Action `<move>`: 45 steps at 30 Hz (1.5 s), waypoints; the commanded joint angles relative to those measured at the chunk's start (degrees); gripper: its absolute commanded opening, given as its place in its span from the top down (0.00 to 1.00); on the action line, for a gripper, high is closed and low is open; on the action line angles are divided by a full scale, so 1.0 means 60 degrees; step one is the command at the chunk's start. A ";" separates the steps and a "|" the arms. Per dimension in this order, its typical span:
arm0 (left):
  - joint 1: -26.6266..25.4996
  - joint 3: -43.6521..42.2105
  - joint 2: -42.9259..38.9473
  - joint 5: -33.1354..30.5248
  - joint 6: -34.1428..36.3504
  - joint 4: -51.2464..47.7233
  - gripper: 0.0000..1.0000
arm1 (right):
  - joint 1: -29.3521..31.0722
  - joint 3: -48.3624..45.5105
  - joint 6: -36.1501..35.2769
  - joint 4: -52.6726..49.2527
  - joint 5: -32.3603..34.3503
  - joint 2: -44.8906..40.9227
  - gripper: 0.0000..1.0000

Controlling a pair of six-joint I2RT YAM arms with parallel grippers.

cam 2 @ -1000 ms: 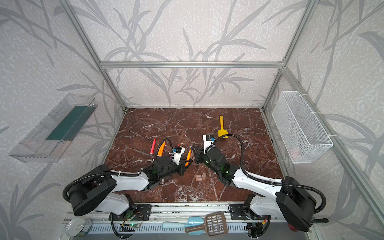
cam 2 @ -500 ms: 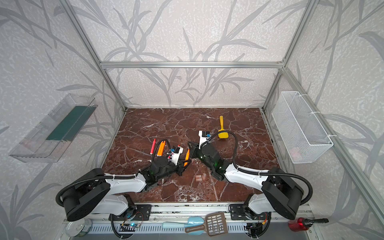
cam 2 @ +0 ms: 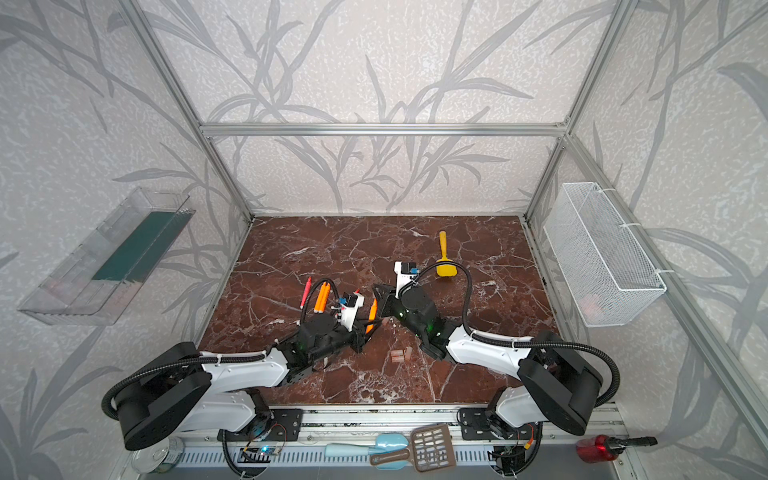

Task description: Insert the pens into the pen caps

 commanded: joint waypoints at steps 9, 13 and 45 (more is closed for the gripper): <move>0.0014 -0.0198 -0.0372 -0.0488 -0.0234 -0.0011 1.00 | 0.0074 -0.0391 0.0394 0.0730 -0.0694 -0.0158 1.00; 0.0018 -0.0377 -0.0523 -0.0274 -0.0520 0.0401 1.00 | 0.0148 -0.0615 0.0400 0.1074 -0.0684 -0.0009 1.00; 0.0469 0.0660 -0.1629 0.0892 -0.1183 -0.0144 1.00 | 0.0587 -0.2130 -0.0498 0.3008 -0.1298 -0.0807 0.79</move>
